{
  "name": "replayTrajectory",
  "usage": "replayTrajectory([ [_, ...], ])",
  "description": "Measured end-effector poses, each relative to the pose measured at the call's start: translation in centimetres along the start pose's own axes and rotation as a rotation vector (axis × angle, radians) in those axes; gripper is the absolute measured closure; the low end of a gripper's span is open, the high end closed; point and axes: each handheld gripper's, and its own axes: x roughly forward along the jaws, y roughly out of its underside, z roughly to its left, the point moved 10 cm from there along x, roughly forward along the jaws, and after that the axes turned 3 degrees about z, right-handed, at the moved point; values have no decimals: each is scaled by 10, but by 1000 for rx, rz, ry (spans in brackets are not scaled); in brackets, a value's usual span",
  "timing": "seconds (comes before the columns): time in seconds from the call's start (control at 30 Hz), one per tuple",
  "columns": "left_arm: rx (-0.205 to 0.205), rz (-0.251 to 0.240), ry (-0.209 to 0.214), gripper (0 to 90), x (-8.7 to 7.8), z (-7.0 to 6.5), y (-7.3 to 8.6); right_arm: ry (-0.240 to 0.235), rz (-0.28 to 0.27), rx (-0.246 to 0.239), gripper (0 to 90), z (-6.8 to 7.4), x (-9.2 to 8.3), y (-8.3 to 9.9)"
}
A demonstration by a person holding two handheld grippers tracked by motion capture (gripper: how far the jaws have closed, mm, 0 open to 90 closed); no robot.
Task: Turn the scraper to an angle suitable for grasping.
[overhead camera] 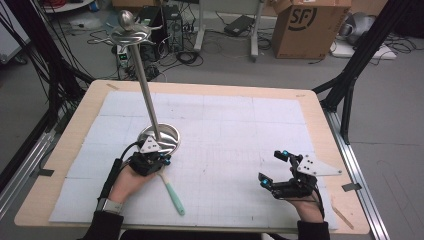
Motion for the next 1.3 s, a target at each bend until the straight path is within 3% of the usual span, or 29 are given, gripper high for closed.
replayTrajectory([
  [0.07,-5,-1,12,899,1,2,1,0,1,-1,39,0,0,0],
  [0.17,26,7,-8,900,0,2,2,1,6,5,39,-1,1,1],
  [0.23,27,11,-11,900,-1,1,3,2,7,1,38,-1,1,1],
  [0.43,68,87,-63,900,-14,4,13,-1,9,-1,39,0,2,2],
  [0.57,62,105,-70,900,-24,7,22,-5,15,0,39,2,3,3],
  [0.77,32,79,-72,900,-45,10,43,-2,17,-2,39,2,4,3],
  [0.87,23,48,-89,900,-57,5,53,-2,16,-5,39,2,5,3],
  [1.13,11,33,-104,900,-84,-7,77,-8,19,-8,39,4,6,3],
  [1.3,-7,19,-75,900,-92,-13,84,-6,20,-10,39,4,7,3],
])
